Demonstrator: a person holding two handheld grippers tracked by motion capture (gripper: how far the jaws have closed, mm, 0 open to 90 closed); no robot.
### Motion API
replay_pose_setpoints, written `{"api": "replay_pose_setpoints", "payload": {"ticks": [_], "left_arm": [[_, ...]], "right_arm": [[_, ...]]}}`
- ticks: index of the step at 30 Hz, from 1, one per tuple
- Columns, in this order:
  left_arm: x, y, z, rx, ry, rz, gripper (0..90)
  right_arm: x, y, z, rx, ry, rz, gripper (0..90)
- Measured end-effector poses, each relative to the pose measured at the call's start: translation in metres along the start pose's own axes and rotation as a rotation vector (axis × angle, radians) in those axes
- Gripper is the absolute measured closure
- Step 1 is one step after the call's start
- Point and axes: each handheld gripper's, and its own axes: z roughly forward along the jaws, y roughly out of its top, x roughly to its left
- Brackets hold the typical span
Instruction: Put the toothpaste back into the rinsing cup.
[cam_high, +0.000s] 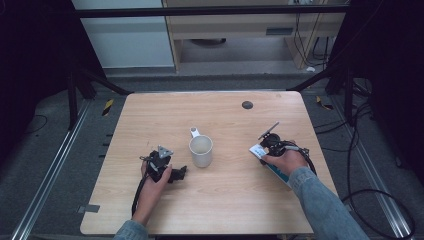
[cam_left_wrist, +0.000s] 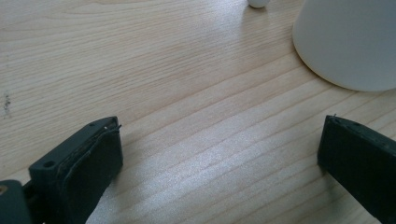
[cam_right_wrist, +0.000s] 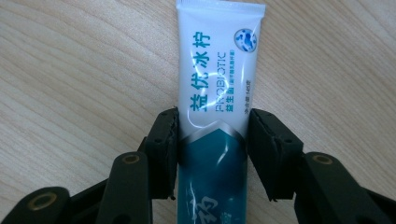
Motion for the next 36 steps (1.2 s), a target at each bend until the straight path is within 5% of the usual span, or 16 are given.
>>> {"api": "replay_pose_setpoints", "payload": {"ticks": [13, 17, 36], "left_arm": [[0.0, 0.0, 0.0, 0.0, 0.0, 0.0, 0.0], [0.0, 0.0, 0.0, 0.0, 0.0, 0.0, 0.0], [0.0, 0.0, 0.0, 0.0, -0.001, 0.0, 0.0]], "right_arm": [[-0.002, 0.004, -0.001, 0.035, 0.01, -0.007, 60.5], [-0.001, 0.006, -0.007, 0.035, -0.004, -0.027, 73.5], [-0.002, 0.005, -0.013, 0.021, -0.003, -0.016, 78.9]]}}
